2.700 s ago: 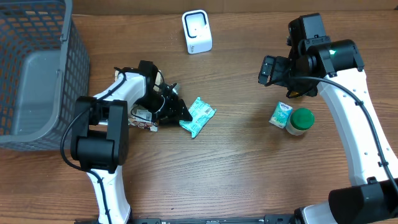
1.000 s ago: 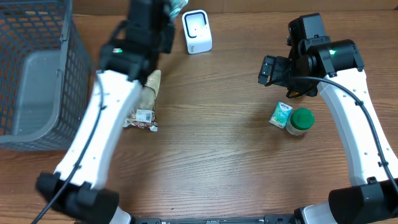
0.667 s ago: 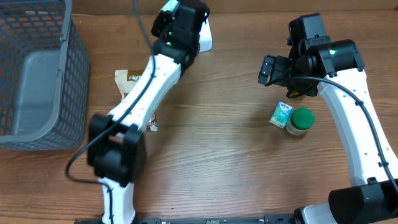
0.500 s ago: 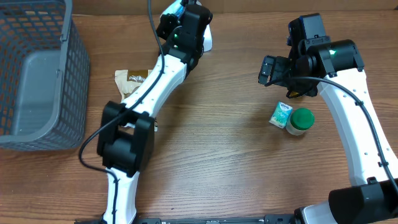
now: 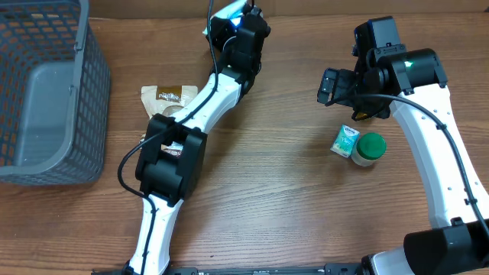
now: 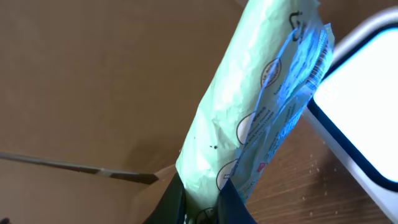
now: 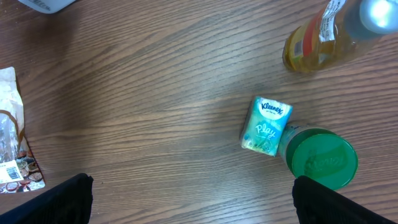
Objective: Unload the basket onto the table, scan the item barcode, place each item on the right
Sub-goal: 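Raise the wipes pack barcode up to the white scanner with the left gripper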
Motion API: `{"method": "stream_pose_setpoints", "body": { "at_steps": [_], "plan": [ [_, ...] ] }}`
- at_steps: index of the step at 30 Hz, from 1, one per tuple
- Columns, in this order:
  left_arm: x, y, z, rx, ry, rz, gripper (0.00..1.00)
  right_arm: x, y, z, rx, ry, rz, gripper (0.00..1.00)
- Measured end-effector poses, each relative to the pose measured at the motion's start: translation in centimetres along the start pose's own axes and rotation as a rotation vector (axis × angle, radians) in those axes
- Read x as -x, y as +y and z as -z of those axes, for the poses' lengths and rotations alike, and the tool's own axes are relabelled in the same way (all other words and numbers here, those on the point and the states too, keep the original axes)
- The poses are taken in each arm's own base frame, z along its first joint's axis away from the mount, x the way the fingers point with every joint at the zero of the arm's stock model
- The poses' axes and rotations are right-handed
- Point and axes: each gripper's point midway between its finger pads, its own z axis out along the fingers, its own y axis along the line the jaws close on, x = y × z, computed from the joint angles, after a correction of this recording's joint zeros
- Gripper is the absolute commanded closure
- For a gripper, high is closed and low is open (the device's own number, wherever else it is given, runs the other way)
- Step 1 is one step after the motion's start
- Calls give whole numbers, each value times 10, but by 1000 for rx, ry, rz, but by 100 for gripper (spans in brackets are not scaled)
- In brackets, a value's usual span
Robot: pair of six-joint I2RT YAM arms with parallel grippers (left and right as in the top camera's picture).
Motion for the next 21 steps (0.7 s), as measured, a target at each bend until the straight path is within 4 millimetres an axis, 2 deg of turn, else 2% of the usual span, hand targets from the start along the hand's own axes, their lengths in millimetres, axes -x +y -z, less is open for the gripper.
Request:
{"method": "stream_pose_setpoints", "body": {
  "at_steps": [5, 15, 21],
  "plan": [
    [-14, -21, -5, -37, 36, -96, 96, 0, 0, 0, 0, 0, 0, 0],
    [-23, -33, -4, -95, 55, -151, 96, 0, 0, 0, -1, 0, 0, 0],
    [-33, -53, 0, -193, 69, -194, 96, 0, 0, 0, -1, 0, 0, 0]
  ]
}}
